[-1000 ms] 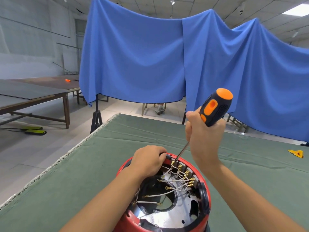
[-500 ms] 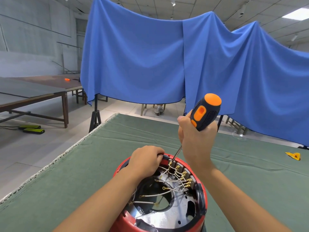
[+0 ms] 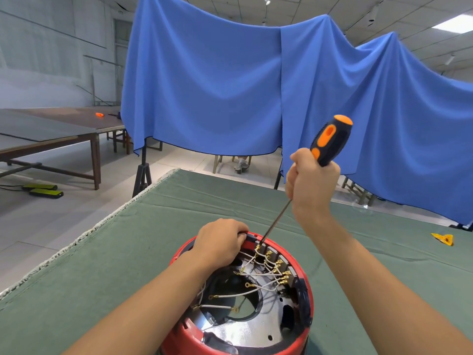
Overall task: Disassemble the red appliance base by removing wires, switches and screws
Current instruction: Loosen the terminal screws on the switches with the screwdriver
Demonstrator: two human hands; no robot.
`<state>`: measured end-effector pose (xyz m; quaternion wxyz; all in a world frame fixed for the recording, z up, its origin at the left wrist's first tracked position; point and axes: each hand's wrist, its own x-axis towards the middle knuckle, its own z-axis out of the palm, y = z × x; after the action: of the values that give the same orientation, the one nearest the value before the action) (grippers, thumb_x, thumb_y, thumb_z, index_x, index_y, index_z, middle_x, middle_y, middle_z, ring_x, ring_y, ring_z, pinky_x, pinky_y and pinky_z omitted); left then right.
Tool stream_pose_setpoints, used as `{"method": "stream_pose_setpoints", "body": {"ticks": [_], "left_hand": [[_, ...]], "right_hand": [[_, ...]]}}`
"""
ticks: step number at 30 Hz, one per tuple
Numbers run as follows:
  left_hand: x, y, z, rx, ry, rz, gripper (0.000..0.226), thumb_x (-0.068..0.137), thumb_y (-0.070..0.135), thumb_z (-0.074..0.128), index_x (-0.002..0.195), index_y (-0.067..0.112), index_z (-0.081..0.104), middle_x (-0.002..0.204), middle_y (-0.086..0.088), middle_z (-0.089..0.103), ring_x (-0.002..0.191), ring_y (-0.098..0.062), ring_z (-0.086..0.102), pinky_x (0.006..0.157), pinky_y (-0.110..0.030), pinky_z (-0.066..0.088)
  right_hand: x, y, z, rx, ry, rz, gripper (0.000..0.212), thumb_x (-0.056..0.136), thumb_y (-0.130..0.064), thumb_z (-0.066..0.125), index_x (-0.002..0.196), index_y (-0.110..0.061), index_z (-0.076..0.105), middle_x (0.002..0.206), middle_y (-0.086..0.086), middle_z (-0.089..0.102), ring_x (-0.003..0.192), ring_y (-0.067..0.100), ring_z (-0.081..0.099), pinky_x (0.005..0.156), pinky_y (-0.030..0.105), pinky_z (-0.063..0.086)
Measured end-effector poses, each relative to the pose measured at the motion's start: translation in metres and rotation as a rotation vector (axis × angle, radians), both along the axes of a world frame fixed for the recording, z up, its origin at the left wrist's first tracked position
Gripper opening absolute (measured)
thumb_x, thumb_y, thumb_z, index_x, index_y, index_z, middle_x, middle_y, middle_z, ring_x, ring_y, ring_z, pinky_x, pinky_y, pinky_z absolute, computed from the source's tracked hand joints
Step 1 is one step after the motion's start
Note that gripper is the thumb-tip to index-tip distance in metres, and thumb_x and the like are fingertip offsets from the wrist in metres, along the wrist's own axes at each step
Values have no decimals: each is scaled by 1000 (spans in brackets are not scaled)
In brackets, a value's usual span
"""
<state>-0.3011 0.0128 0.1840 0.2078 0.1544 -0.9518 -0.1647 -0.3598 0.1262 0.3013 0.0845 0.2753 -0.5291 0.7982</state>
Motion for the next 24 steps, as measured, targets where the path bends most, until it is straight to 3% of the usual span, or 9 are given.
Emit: {"method": "stream_pose_setpoints", "body": {"ticks": [7, 24], "left_hand": [[0, 0, 1, 10, -3, -6, 25, 97, 32, 43, 107, 27, 65, 104, 7, 68, 98, -18, 59, 72, -29, 39], [-1, -7, 3, 12, -64, 39, 26, 95, 41, 47, 116, 40, 63, 118, 11, 66, 112, -19, 56, 86, -32, 43]], "right_hand": [[-30, -3, 4, 4, -179, 9, 35, 78, -5, 52, 57, -19, 28, 41, -5, 25, 33, 12, 21, 38, 17, 21], [-85, 0, -9, -29, -533, -33, 25, 75, -8, 51, 64, -17, 31, 38, -6, 26, 32, 11, 18, 38, 14, 17]]}}
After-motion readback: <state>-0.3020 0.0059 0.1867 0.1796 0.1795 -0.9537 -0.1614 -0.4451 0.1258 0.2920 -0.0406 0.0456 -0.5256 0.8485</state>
